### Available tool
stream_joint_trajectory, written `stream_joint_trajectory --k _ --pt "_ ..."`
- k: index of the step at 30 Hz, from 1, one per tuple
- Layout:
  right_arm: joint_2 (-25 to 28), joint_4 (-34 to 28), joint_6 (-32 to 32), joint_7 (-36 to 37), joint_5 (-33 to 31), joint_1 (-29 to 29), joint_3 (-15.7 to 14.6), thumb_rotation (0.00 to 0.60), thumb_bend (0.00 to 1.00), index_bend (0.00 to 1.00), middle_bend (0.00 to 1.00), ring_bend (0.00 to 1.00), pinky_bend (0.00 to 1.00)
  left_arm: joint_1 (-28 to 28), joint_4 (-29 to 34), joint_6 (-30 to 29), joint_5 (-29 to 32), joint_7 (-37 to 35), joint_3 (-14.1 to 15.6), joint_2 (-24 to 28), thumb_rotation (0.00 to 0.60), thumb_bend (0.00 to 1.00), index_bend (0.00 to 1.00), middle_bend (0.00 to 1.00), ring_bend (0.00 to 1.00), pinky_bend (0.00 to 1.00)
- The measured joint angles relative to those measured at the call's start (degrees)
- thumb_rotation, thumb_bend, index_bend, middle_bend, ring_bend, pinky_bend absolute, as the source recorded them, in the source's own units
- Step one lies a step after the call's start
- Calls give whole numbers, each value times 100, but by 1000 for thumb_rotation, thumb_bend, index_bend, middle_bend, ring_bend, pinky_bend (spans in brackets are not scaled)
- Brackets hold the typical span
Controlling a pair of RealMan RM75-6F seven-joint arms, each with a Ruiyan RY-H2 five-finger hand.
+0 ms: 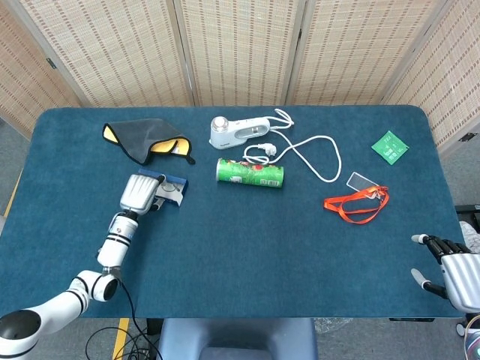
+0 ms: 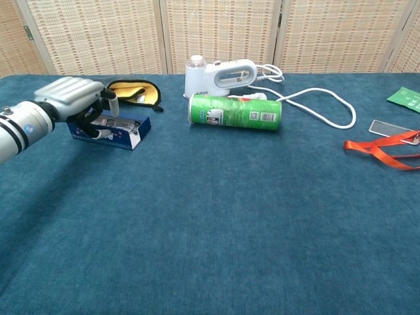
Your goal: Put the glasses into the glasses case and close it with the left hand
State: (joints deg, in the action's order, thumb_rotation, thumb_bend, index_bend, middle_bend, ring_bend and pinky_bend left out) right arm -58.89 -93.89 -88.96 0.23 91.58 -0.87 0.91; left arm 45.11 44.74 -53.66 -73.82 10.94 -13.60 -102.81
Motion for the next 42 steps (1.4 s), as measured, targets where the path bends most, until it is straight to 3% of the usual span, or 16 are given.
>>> stream_joint_trajectory --k 6,11,22,29,42 --pt "-3 19 19 13 -37 7 2 600 213 295 367 428 437 67 -92 111 -43 -90 131 -120 600 335 542 882 868 936" --pt "-3 31 24 31 -43 8 4 600 214 295 367 428 437 37 -119 -2 -116 -172 197 -152 600 400 614 887 868 936" --pt "-13 24 34 26 2 -14 6 600 211 296 367 428 437 -194 197 -220 -151 -245 312 12 600 457 662 895 872 936" --pt "-7 6 35 7 26 -22 2 600 211 295 367 428 437 -545 1066 -578 -248 -141 499 470 600 457 660 894 872 936" --pt "-61 -83 77 -101 186 -109 -11 600 210 295 367 429 437 -1317 3189 -1140 -616 563 1222 1888 600 457 642 894 870 936"
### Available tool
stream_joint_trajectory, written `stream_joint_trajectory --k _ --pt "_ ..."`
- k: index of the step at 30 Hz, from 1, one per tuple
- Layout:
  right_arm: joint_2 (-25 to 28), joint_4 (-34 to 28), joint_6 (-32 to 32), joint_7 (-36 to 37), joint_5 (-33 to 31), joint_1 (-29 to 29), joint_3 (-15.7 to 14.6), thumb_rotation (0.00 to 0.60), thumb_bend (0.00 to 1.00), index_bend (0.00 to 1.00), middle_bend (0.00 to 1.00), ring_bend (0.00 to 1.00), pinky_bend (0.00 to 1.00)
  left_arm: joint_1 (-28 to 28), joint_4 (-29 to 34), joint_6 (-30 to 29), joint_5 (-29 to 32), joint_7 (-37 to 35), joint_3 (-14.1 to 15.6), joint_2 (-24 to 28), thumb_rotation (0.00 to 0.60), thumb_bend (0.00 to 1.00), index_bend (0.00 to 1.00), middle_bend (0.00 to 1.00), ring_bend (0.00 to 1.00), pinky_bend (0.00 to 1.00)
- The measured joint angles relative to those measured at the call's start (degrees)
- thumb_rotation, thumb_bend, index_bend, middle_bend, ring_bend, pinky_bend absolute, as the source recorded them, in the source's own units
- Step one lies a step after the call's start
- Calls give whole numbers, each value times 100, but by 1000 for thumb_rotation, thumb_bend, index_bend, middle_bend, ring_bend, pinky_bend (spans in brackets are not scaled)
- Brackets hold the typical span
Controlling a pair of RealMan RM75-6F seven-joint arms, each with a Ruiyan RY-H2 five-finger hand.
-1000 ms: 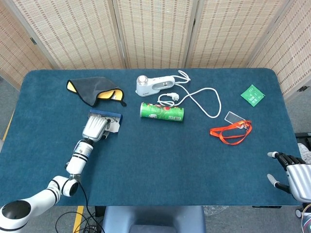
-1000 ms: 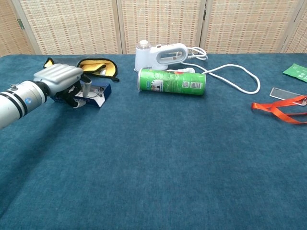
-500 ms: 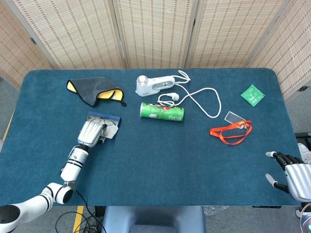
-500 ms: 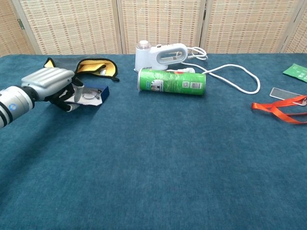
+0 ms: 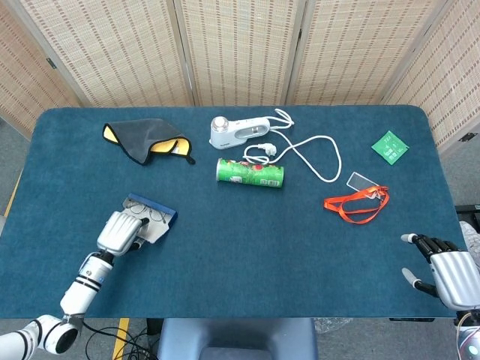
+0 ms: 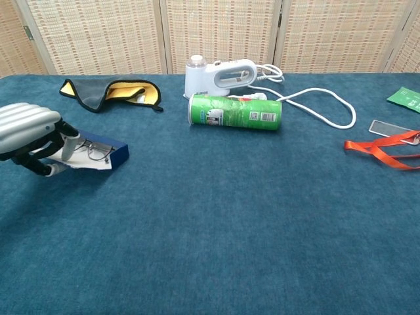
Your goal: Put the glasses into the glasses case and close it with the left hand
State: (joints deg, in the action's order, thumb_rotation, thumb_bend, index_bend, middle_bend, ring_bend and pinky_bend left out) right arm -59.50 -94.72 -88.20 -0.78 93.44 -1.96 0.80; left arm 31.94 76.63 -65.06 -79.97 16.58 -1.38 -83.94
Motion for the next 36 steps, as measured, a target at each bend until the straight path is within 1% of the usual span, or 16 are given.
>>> stream_joint_trajectory --k 3,7,13,21,25,32,36 --pt "-8 -10 12 -14 22 -19 -3 600 211 295 367 428 437 -108 385 -5 -14 242 122 289 600 457 635 894 868 935" --pt "-16 -19 28 -19 60 -48 -5 600 211 295 367 428 437 -163 566 -12 -20 473 139 436 600 457 633 894 867 934" --pt "-34 -25 64 -56 86 -74 -23 600 211 295 367 428 437 -9 537 149 -61 786 65 453 600 457 605 888 857 927" --pt "-39 -28 29 -75 74 -35 -54 600 211 296 367 428 437 324 467 407 -44 1675 -112 449 600 456 601 877 848 921" --pt "-40 -18 5 -66 74 -15 -66 600 211 295 367 428 437 492 453 574 12 1974 -194 436 600 457 597 873 844 919" --pt "-40 13 -15 -29 68 5 -79 600 211 296 367 428 437 731 299 824 216 2448 -311 291 600 457 573 866 832 904" --pt "-35 28 -54 -3 63 29 -81 600 211 295 367 428 437 893 137 988 450 2769 -397 163 600 456 564 864 829 900"
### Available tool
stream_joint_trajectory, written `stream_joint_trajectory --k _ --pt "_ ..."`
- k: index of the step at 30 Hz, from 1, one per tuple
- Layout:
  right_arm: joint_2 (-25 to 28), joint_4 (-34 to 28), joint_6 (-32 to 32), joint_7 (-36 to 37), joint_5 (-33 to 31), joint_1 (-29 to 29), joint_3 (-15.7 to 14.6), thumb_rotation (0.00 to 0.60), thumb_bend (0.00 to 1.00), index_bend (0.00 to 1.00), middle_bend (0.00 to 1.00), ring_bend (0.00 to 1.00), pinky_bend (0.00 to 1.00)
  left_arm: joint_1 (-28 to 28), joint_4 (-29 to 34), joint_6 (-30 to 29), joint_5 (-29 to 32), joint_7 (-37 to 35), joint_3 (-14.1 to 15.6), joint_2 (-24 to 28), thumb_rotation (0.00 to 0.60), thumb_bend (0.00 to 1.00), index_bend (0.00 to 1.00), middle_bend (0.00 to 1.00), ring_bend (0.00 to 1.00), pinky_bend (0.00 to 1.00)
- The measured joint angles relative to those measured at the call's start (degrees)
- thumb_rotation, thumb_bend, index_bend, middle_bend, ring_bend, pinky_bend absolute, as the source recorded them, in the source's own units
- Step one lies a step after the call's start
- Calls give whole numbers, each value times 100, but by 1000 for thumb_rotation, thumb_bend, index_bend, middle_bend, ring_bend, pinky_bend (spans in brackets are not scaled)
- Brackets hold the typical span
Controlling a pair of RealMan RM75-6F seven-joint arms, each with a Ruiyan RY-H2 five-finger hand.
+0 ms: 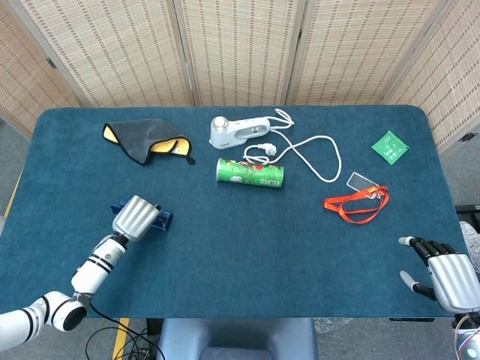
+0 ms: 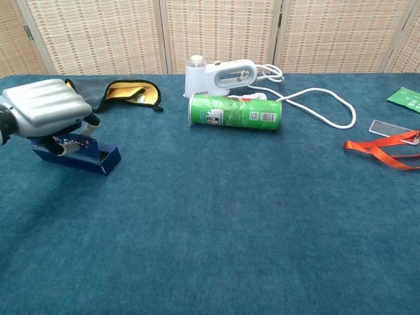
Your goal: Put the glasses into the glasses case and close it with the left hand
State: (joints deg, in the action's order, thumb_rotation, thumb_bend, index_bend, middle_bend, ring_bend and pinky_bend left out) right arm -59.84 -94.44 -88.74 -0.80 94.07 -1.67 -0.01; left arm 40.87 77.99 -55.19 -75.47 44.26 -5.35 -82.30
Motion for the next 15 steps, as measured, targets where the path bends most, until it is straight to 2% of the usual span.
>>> stream_joint_trajectory --k 8,13,15 --pt "8 45 -36 60 -35 40 -7 600 211 295 367 428 437 200 -318 180 339 204 -99 -244 600 455 535 858 822 899" --pt "5 67 -42 88 -36 47 -8 600 211 295 367 430 437 278 -546 248 486 279 -103 -385 600 449 384 857 817 898" --pt "3 77 -50 103 -37 50 -5 600 211 295 367 431 437 304 -651 271 562 314 -103 -448 600 445 287 853 811 898"
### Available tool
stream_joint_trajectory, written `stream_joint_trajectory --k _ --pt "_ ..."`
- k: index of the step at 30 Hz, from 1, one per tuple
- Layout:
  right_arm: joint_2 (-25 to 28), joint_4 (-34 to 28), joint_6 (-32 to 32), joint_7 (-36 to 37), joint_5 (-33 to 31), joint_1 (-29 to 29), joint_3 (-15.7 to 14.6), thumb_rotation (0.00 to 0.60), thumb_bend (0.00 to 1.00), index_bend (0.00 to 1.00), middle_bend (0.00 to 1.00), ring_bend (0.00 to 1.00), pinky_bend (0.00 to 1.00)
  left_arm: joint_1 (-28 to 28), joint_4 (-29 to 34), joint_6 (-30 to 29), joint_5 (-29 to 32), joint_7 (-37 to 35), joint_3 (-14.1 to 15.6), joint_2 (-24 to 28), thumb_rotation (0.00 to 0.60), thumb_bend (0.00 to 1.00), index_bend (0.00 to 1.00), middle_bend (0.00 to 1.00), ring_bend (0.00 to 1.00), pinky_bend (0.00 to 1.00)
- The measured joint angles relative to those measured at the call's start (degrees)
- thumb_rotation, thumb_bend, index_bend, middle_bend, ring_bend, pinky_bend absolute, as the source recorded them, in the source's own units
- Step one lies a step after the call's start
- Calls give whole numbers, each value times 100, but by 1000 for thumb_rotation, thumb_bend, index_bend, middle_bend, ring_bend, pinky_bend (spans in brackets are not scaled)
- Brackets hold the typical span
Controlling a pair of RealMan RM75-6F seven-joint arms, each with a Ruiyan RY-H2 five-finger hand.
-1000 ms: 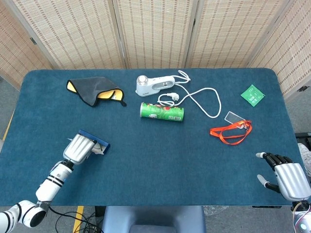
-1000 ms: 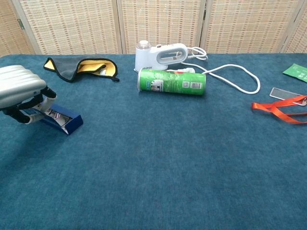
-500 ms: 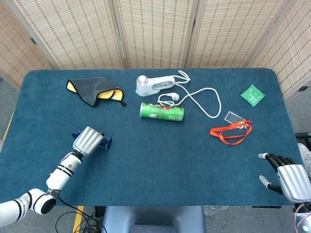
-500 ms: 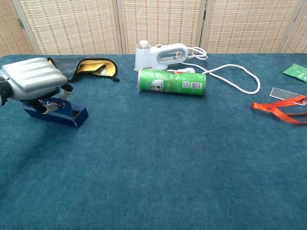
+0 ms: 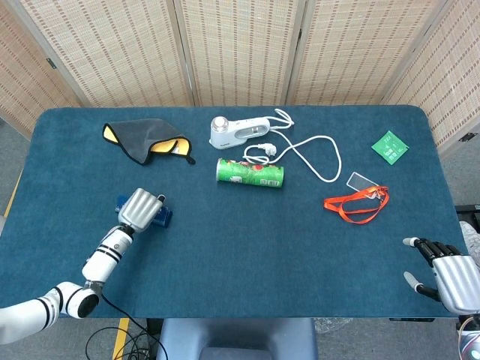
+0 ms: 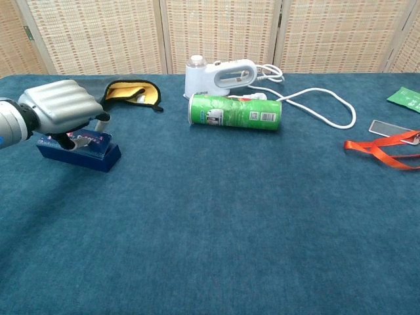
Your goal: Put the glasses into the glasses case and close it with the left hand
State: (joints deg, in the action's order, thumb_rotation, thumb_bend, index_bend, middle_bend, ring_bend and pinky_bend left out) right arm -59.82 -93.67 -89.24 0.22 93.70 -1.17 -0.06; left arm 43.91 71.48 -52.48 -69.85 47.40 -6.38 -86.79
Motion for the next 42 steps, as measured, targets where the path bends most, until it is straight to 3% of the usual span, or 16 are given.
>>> stream_joint_trajectory --k 2,5,18,23,27,35,37,39,42 --pt "0 12 -5 18 -2 5 0 600 211 295 367 431 437 15 -88 -4 54 15 -7 -53 600 416 182 849 804 898" --pt "6 23 -14 34 -7 12 2 600 211 295 367 432 437 19 -138 -56 153 -15 -41 -99 600 395 126 847 803 898" --pt "-11 77 15 94 -23 -6 17 600 211 296 367 432 437 -157 918 -22 694 -70 78 546 600 395 114 815 782 890" --pt "-13 91 14 112 -31 -8 22 600 211 295 367 432 437 -130 690 100 840 -125 131 430 600 395 126 815 781 890" --pt "-7 94 7 117 -43 0 26 600 211 295 367 433 437 -76 298 218 892 -313 151 219 600 395 186 815 790 890" --pt "-21 101 19 119 -50 -7 32 600 211 295 367 435 437 -62 -469 165 404 -1222 186 -161 600 395 545 847 825 902" --pt "-19 101 24 117 -48 -13 35 600 211 296 367 435 437 -79 -601 83 211 -1494 200 -241 600 395 568 851 827 903" --pt "-18 99 30 117 -48 -20 39 600 211 296 367 436 437 -105 -726 2 35 -1693 222 -302 600 395 503 849 821 903" --pt "-22 103 40 116 -52 -29 45 600 211 295 367 436 437 -131 -716 17 43 -1681 233 -288 600 395 128 741 730 902"
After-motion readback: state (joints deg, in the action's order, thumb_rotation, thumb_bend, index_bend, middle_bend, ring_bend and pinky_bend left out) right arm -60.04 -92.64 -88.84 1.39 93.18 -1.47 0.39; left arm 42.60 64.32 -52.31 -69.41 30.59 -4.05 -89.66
